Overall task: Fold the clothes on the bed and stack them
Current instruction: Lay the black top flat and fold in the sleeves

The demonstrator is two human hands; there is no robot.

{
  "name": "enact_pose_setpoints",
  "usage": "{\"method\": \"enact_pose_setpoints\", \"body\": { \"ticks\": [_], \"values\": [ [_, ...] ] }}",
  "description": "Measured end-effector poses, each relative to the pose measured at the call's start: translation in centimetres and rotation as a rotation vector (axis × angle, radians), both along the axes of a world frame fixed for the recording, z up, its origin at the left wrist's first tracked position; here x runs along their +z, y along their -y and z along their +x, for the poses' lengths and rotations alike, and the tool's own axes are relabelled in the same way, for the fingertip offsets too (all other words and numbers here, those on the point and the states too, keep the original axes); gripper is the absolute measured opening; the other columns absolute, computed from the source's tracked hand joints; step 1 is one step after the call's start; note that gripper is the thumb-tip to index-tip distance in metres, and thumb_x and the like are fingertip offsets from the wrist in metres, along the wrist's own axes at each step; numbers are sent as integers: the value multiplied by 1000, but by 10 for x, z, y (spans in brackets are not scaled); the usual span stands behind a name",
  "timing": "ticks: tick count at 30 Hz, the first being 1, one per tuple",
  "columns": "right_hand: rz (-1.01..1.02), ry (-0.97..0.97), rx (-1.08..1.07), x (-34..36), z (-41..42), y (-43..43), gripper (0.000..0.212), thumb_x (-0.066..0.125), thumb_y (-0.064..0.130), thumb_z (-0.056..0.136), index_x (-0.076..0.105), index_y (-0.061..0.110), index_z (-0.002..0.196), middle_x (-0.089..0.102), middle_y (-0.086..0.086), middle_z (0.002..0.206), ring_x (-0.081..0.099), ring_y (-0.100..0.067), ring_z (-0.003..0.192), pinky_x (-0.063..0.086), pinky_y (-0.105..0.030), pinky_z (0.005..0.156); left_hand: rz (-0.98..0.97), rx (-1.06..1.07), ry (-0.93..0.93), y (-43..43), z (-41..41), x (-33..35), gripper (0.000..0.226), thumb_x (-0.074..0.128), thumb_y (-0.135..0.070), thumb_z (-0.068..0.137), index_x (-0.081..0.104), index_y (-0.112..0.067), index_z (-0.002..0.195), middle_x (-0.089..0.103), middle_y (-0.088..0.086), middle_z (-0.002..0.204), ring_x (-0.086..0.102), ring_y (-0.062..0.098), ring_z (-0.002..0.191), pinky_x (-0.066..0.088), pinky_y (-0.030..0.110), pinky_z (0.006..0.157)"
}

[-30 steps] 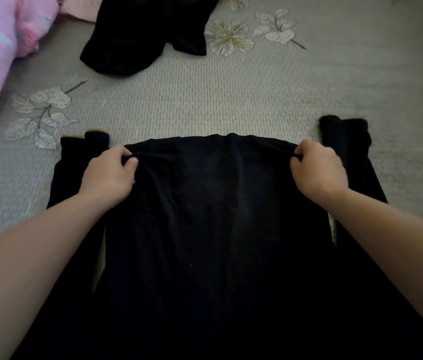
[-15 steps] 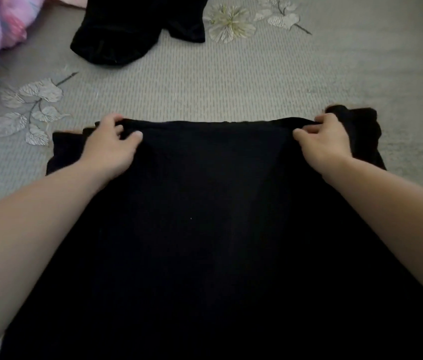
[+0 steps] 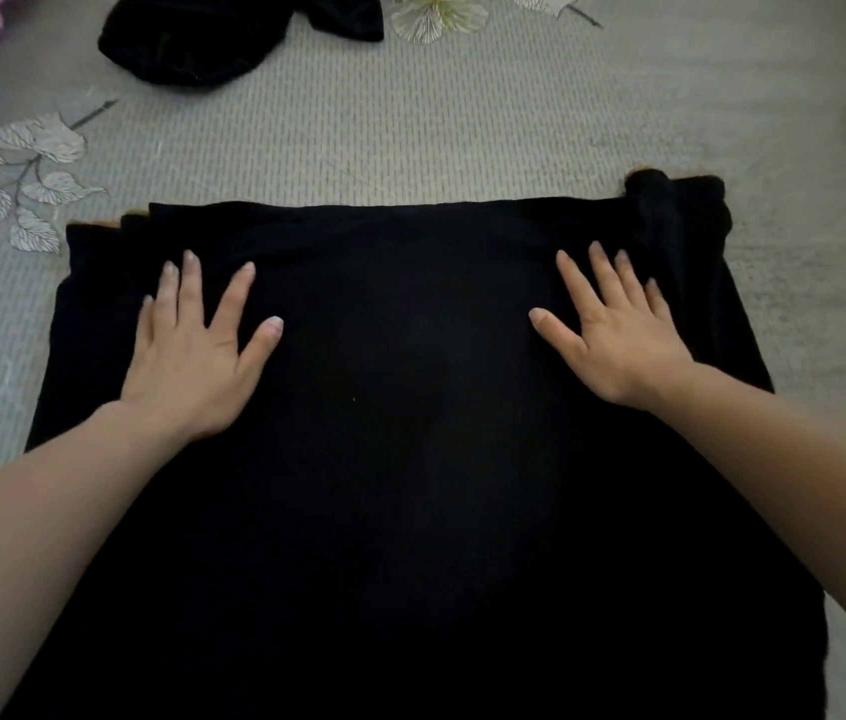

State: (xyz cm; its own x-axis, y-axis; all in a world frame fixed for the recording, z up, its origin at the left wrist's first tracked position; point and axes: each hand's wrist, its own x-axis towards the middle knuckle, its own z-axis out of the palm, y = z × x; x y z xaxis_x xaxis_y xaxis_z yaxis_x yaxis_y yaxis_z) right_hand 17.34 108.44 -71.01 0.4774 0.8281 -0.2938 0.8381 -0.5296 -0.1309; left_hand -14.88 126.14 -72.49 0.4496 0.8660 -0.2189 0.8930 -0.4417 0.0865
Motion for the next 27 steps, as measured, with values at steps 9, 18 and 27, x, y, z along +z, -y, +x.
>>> {"method": "enact_pose_setpoints", "body": {
  "ticks": [9,18,27],
  "values": [
    [403,26,-551,27,4,80,51,50,31,92,38,16,139,36,-10,144,28,-29,135,20,-50,108,-68,-274,293,169,55,32,64,15,-49,94,12,-23,152,-1,15,159,-6,29,147,-3,39,116],
    [437,-177,-835,35,10,143,28,53,25,92,63,-1,90,57,-17,88,55,-27,83,39,-28,69,-74,-480,150,268,58,6,60,3,-55,96,-8,-31,150,-21,9,157,-26,20,143,-11,36,115],
    [973,-42,-1510,81,28,290,32,40,27,95,58,3,108,54,-5,99,47,-16,87,33,-23,70,-154,-446,-41,270,67,18,63,-10,-57,87,-30,-32,140,-43,7,145,-37,21,136,-17,38,113]
  ]
}}
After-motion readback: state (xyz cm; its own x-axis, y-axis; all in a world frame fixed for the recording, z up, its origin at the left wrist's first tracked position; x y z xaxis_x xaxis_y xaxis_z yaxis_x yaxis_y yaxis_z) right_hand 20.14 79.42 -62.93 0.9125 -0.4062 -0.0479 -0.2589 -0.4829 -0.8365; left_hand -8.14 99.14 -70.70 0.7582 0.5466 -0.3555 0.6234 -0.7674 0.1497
